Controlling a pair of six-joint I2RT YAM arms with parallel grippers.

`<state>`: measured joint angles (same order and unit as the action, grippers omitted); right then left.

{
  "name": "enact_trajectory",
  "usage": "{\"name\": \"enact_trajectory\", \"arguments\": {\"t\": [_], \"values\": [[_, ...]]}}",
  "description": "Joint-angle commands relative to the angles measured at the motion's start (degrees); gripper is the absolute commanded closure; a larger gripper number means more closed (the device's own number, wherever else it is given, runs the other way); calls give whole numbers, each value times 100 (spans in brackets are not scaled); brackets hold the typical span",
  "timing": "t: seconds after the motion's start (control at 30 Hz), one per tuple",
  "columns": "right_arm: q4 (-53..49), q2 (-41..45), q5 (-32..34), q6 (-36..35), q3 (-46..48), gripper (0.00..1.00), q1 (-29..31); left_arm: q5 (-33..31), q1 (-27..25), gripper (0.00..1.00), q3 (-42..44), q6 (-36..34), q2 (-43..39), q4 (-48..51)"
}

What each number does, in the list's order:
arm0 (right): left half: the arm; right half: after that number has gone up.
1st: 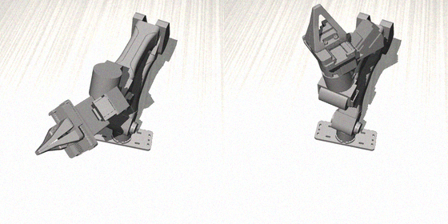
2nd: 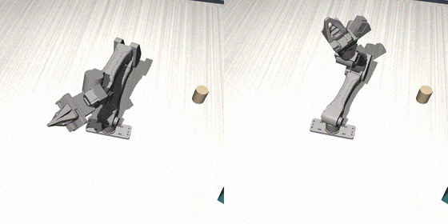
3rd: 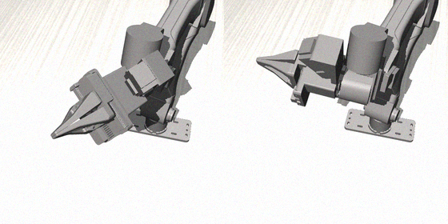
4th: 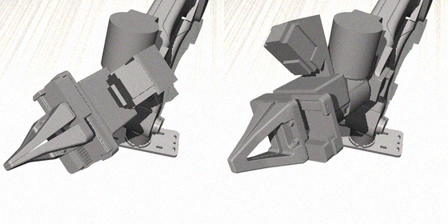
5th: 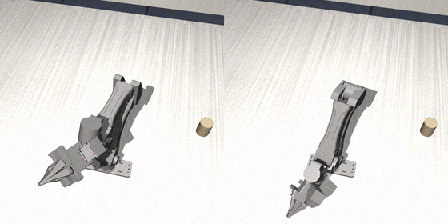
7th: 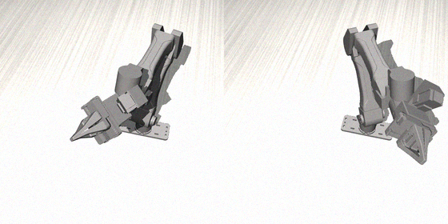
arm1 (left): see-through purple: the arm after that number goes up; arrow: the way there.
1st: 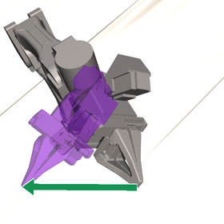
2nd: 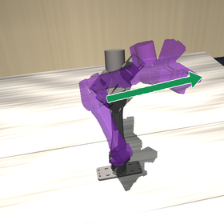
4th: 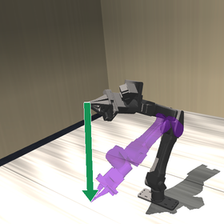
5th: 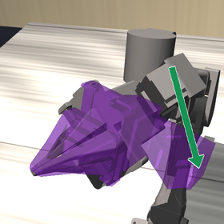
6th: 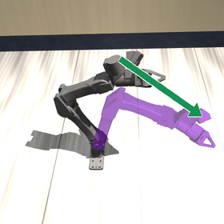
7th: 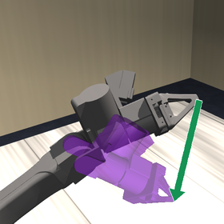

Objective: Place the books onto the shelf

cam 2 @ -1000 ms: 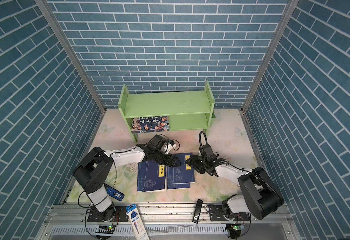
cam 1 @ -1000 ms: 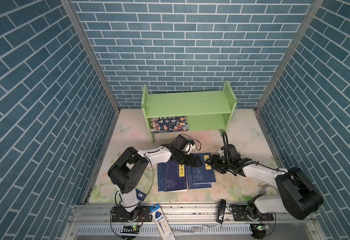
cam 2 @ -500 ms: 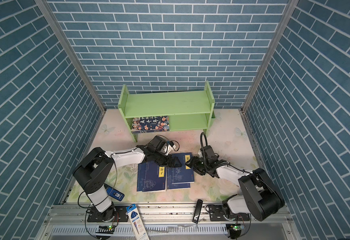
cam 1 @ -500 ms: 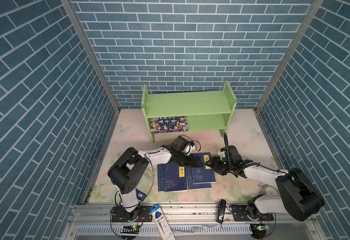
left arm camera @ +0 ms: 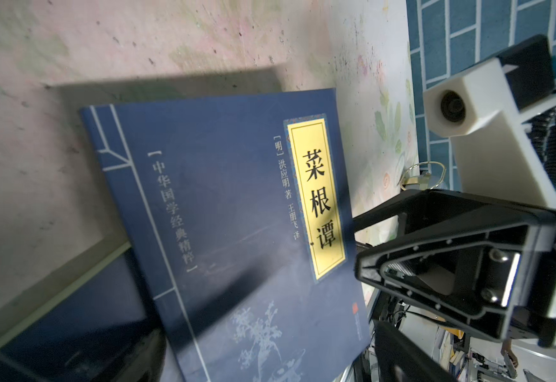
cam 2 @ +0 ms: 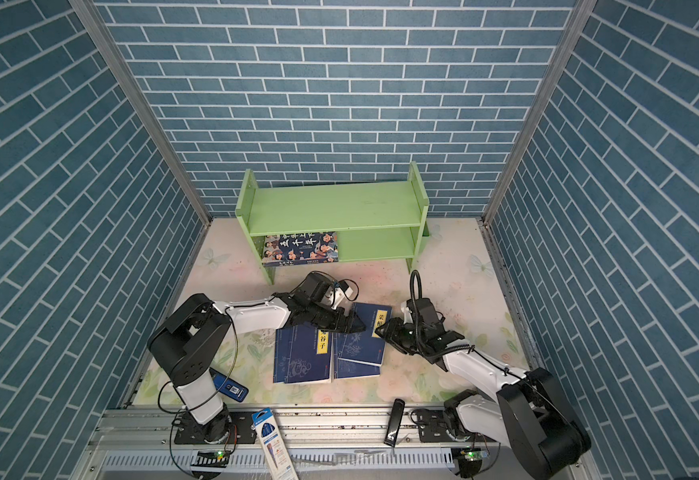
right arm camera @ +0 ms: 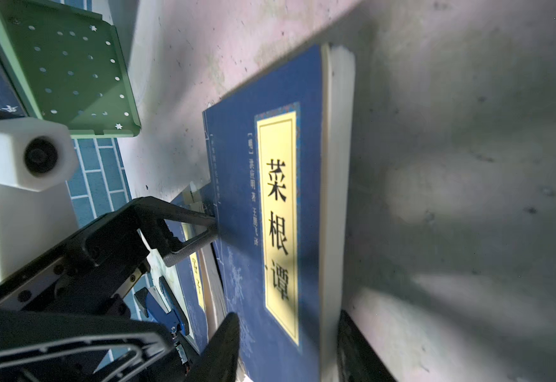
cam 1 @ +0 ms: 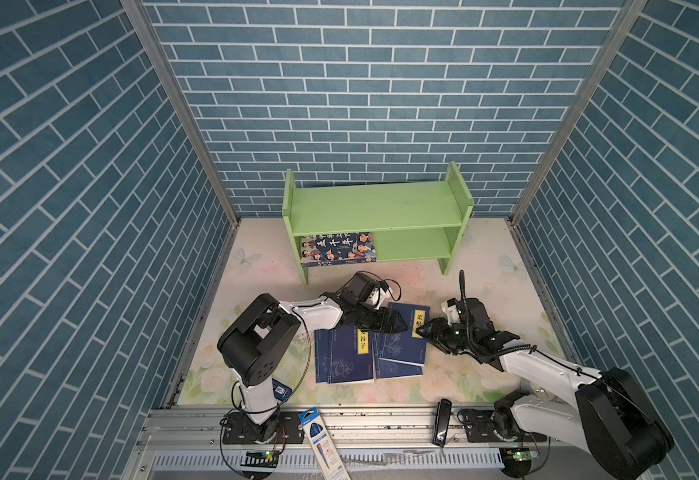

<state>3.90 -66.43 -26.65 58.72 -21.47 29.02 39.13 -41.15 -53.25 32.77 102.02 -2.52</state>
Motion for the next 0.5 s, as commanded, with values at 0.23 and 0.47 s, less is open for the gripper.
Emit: {"name": "enact_trajectory", "arguments": {"t": [0.23, 0.47], "values": [[740, -269, -152, 230, 179, 58, 10, 396, 51, 0, 299, 387, -161, -611], [1569, -646, -73, 398, 489, 57, -27, 429, 89, 6, 364, 515, -64, -625]]}}
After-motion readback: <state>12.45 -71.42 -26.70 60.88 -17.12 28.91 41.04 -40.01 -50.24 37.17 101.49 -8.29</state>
